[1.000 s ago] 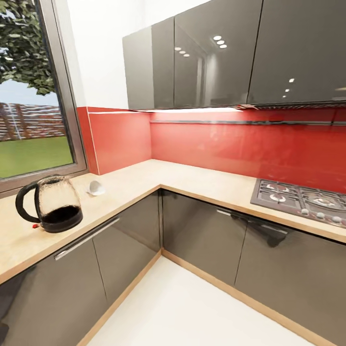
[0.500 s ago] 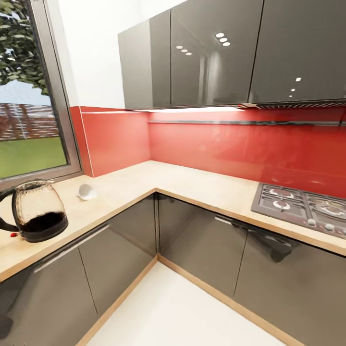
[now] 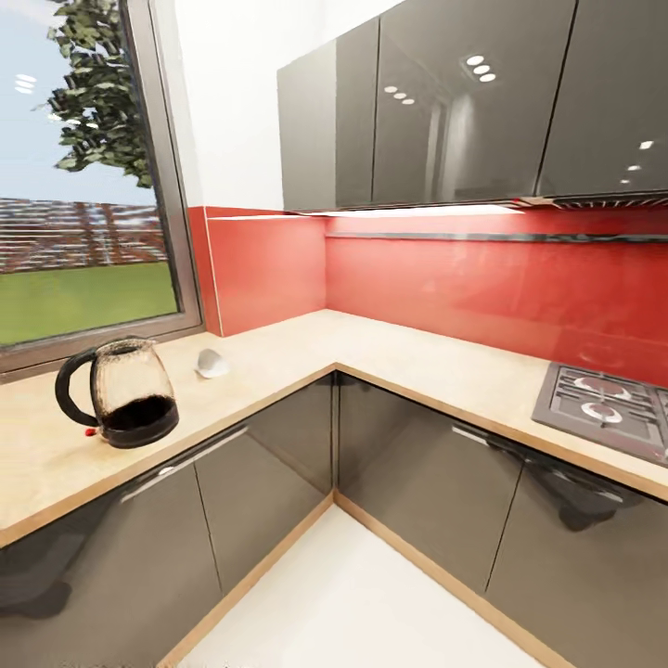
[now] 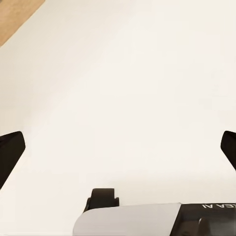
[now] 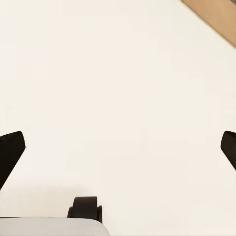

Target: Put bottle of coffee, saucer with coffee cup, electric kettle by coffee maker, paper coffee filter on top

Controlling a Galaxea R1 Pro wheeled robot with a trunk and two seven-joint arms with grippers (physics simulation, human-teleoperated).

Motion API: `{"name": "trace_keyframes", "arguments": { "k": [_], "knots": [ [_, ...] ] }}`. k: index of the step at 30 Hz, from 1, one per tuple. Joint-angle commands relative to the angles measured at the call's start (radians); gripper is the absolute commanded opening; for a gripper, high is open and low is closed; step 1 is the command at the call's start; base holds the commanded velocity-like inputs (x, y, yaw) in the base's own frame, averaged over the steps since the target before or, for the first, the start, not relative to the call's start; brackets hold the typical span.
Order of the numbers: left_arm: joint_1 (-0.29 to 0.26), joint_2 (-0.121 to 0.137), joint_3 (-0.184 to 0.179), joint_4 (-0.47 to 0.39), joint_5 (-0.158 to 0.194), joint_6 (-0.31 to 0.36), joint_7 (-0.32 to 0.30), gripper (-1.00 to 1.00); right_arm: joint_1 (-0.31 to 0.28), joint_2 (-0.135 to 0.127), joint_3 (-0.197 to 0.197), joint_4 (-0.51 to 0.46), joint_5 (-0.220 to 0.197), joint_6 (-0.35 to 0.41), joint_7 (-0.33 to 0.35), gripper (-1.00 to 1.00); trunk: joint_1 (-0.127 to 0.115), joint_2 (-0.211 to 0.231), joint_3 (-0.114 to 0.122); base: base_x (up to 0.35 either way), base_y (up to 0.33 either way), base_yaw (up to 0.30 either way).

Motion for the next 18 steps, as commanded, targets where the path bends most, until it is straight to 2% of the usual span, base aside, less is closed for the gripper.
{"name": "trace_keyframes", "arguments": {
  "k": [1,4,9,18],
  "knots": [
    [0.0,0.0,0.0,-0.001,0.0,-0.002,0.0,1.0,0.0,0.0,0.001,0.001,0.0,-0.003,0.0,1.0,0.0,0.0,-0.001,0.0,-0.014,0.238],
    [0.0,0.0,0.0,-0.001,0.0,-0.002,0.0,1.0,0.0,0.0,0.001,0.0,0.001,-0.003,0.0,1.0,0.0,0.0,-0.001,-0.018,-0.083,0.163],
    [0.0,0.0,0.0,-0.001,0.0,-0.002,0.0,1.0,0.0,0.0,0.002,0.0,0.002,-0.002,0.0,1.0,0.0,0.0,-0.001,-0.06,-0.21,0.101],
    [0.0,0.0,0.0,-0.001,0.0,-0.002,-0.001,1.0,0.0,0.0,0.002,0.0,0.002,-0.003,0.0,1.0,0.0,0.0,-0.001,-0.013,-0.055,0.244]
  ]
}}
